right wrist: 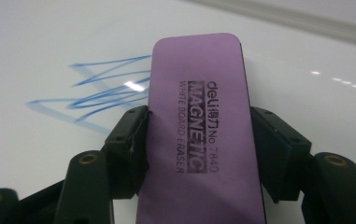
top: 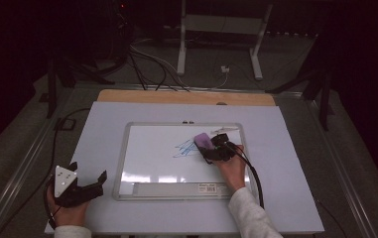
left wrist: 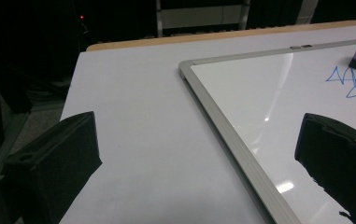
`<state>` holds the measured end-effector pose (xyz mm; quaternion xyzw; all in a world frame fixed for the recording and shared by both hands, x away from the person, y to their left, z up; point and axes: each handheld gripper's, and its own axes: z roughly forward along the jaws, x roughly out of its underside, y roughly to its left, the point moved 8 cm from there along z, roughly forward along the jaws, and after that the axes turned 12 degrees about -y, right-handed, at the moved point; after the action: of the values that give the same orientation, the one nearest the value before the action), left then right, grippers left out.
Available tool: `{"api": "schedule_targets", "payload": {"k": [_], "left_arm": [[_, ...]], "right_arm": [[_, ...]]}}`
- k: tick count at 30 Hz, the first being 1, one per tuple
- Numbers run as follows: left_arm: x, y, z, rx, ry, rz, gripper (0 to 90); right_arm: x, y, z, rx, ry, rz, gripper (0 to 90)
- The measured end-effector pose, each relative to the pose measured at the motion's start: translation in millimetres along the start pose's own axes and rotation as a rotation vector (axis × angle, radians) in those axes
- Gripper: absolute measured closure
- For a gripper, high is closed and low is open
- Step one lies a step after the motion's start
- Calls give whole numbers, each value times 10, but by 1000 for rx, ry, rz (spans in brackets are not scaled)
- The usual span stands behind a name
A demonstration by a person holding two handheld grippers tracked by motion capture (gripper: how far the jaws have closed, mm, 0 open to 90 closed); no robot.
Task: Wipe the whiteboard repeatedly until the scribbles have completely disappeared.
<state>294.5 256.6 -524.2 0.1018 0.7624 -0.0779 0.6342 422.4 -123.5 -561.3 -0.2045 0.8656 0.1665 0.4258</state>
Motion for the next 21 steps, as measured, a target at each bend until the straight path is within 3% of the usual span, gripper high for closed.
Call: {"api": "schedule_targets", "payload": {"k": [3,7,9,11,18,21], "left_arm": [[-1,13,-9,-2,-1,-2,7],[0,20,-10,-4,-2,-4,7],[2,15,-5,-3,-1,0,7],[3,6,1,0,2,2,7],[-1,11,-8,-3,-1,-1,7],[-3,15,-14,-4,-3,-4,7]], "right_arm": [[-9,-11,3,-1,8,-8,411],[-42,-203,-5,108,6,13,411],[-45,-231,0,118,8,45,411],[-49,-191,6,126,8,30,411],[-37,208,83,-21,30,-11,412],[-48,222,94,-28,37,-29,412]]}}
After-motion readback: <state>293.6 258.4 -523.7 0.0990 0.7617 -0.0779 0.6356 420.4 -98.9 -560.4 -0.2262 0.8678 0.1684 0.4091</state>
